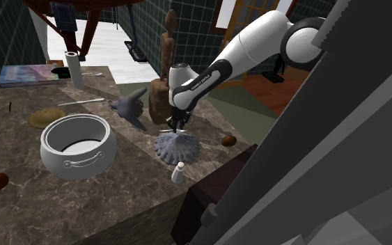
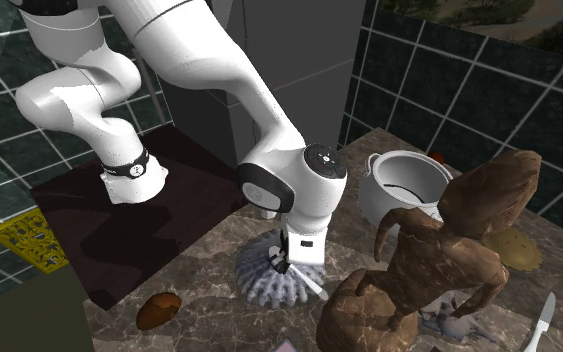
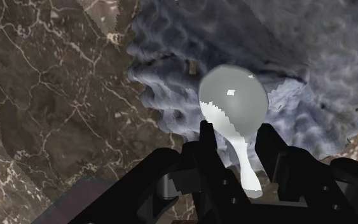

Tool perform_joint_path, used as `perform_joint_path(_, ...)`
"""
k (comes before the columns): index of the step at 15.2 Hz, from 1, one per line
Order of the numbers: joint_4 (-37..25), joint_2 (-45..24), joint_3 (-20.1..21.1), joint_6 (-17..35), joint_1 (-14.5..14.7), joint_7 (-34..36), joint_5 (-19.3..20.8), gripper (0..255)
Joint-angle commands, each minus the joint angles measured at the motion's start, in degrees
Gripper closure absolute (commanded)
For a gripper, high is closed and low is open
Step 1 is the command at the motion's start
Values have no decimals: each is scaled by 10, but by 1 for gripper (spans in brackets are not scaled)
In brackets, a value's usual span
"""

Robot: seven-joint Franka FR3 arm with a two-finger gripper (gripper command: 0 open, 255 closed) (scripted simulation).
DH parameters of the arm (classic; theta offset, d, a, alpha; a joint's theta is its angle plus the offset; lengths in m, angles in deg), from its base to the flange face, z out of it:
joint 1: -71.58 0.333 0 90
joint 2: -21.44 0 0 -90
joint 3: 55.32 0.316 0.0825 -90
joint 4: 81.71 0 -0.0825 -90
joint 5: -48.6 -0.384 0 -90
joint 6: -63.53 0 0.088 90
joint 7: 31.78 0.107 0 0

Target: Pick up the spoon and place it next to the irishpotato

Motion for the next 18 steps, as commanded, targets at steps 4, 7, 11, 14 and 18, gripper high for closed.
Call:
perform_joint_path(4, 2, 13, 1, -12, -1, -2, -2, 255)
perform_joint_path(7, 2, 32, 3, -29, -2, -5, -6, 255)
perform_joint_path(11, 2, 57, 6, -54, -3, -10, -10, 255)
perform_joint_path(14, 1, 74, 7, -73, -4, -13, -13, 255)
perform_joint_path(18, -3, 97, 9, -99, -5, -17, -18, 255)
